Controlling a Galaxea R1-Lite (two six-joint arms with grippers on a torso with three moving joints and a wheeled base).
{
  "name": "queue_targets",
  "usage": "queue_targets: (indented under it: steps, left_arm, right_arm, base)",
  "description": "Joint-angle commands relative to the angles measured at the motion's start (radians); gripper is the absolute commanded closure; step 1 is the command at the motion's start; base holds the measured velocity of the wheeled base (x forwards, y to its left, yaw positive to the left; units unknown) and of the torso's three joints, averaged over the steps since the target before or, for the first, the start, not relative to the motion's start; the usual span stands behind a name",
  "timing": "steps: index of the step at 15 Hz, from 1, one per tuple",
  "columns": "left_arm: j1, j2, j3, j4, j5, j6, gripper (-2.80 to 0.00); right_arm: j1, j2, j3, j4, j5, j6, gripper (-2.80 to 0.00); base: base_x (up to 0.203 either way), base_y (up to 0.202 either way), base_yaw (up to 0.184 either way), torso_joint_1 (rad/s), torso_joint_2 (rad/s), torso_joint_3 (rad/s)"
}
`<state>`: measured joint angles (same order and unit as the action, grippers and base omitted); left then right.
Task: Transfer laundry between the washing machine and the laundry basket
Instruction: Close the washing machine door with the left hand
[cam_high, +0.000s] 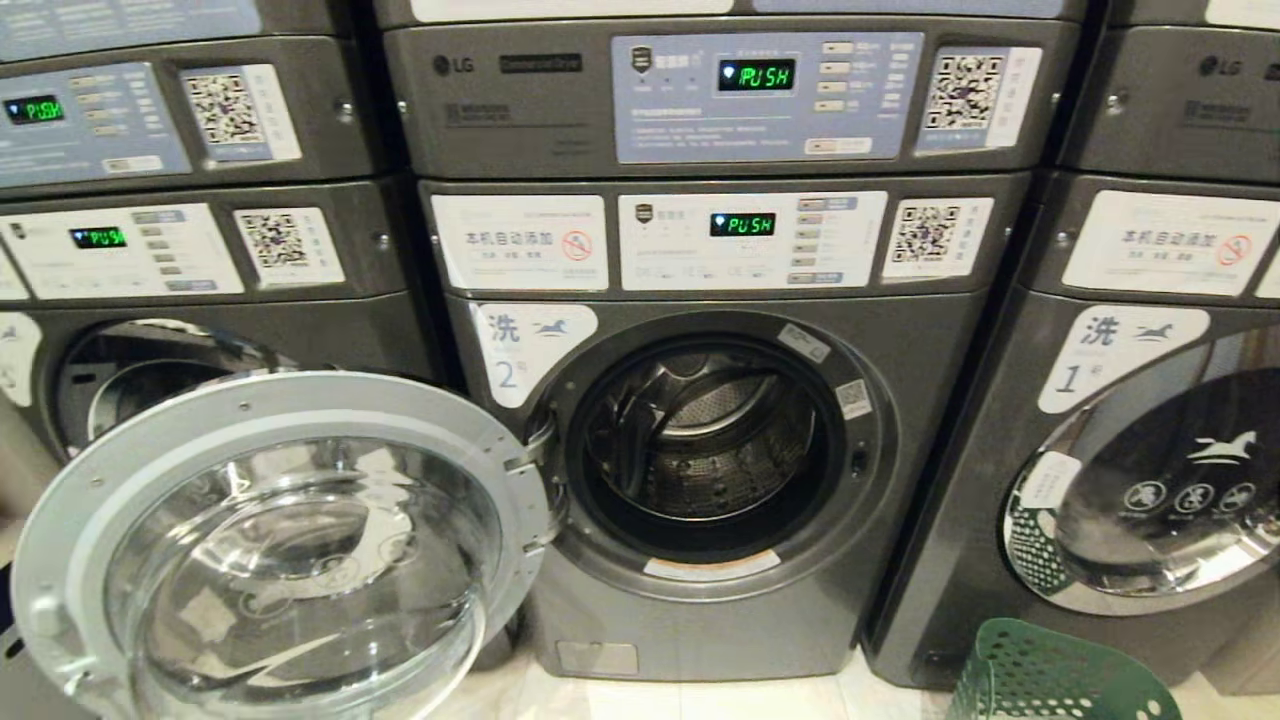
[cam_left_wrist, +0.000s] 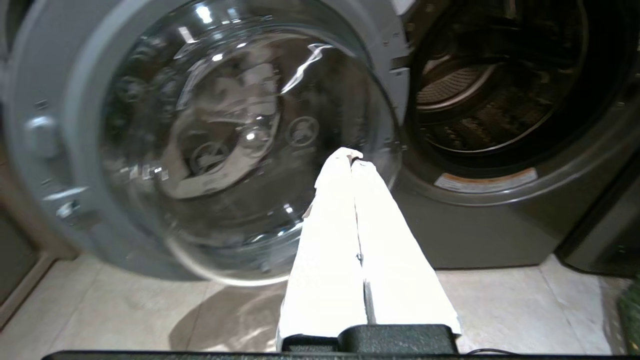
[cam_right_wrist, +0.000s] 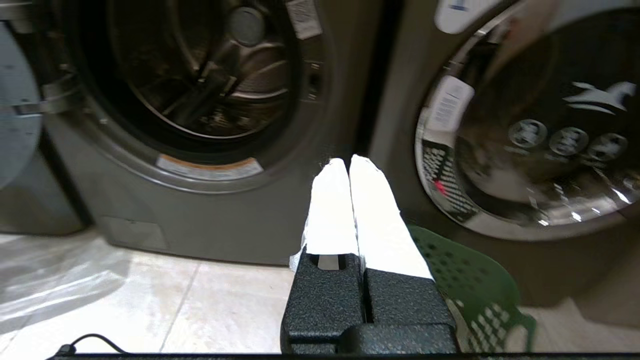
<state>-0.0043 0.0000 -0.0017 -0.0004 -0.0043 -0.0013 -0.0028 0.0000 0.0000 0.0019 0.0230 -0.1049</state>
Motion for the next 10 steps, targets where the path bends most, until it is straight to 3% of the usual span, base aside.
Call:
queue_targets:
  steps: [1, 10]
  left_arm:
    - [0.000, 0.000, 0.000, 0.000, 0.000, 0.000, 0.00]
    - [0.000, 0.000, 0.000, 0.000, 0.000, 0.000, 0.00]
  right_arm:
    - [0.000, 0.002, 0.000, 0.001, 0.002, 0.002, 0.00]
    - [0.000, 0.002, -0.002, 0.001, 0.000, 0.007, 0.00]
  base:
    - [-0.002, -0.004, 0.139, 0.000, 0.01, 0.024]
    - [0.000, 0.000, 0.009, 0.000, 0.00, 0.002]
